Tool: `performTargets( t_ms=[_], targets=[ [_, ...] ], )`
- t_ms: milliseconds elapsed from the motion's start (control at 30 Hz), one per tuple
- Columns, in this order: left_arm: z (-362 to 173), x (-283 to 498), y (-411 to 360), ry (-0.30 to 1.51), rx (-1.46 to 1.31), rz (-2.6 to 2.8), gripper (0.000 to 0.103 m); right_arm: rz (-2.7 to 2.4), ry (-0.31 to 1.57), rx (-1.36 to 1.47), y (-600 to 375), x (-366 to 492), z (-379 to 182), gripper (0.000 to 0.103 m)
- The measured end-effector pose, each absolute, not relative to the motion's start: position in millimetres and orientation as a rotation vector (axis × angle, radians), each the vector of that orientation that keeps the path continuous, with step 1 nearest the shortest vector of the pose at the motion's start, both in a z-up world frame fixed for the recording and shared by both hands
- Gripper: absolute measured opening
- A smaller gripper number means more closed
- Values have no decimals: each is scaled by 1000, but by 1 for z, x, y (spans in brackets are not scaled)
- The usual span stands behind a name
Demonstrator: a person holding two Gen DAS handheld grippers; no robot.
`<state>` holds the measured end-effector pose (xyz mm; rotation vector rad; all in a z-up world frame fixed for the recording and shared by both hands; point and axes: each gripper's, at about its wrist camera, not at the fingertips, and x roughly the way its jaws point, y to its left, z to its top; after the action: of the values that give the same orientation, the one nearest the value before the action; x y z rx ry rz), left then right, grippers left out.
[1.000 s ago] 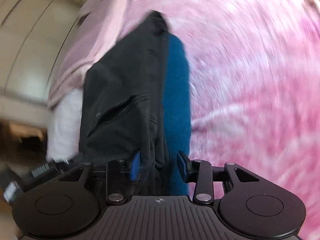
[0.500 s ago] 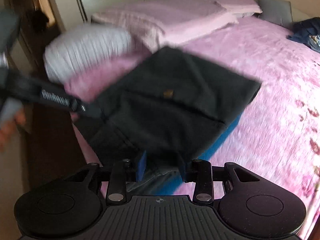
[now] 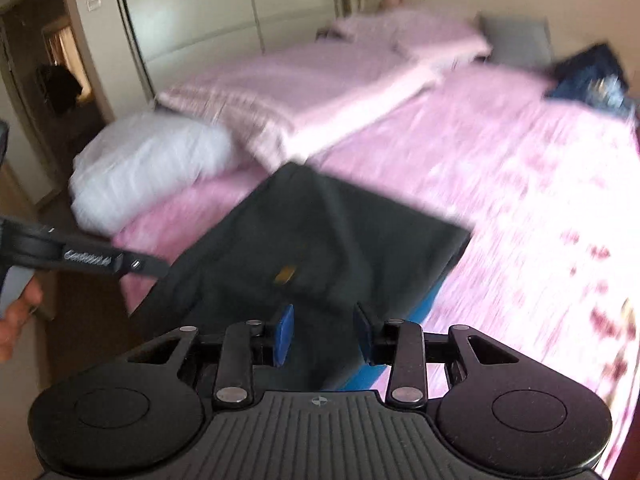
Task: Fold clothes
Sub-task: 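Lower the trousers onto the blue folded garment with both grippers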
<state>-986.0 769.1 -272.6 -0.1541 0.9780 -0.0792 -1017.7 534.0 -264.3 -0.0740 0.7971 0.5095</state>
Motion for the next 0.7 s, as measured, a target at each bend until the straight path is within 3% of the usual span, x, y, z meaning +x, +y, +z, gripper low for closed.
performTargets(
  t_ms=[100, 167, 300, 367, 467, 700],
  targets=[
    [-295, -974, 764, 1030, -112, -82, 9, 481, 819, -154, 536, -1009, -285, 38],
    [-310, -970, 764, 1066, -108, -71, 3, 479, 860, -188, 536, -1004, -307, 38],
    [-292, -958, 779, 1041, -190, -94, 5, 500, 882, 7, 517, -990, -282, 38],
    [-283, -939, 788, 1011, -251, -113, 22, 456, 879, 186, 497, -972, -269, 38],
    [-278, -895, 804, 981, -358, -154, 31, 343, 889, 448, 463, -934, -268, 38],
    [-318, -805, 821, 1031, -608, -227, 36, 200, 975, 966, 415, -860, -318, 38]
  ],
)
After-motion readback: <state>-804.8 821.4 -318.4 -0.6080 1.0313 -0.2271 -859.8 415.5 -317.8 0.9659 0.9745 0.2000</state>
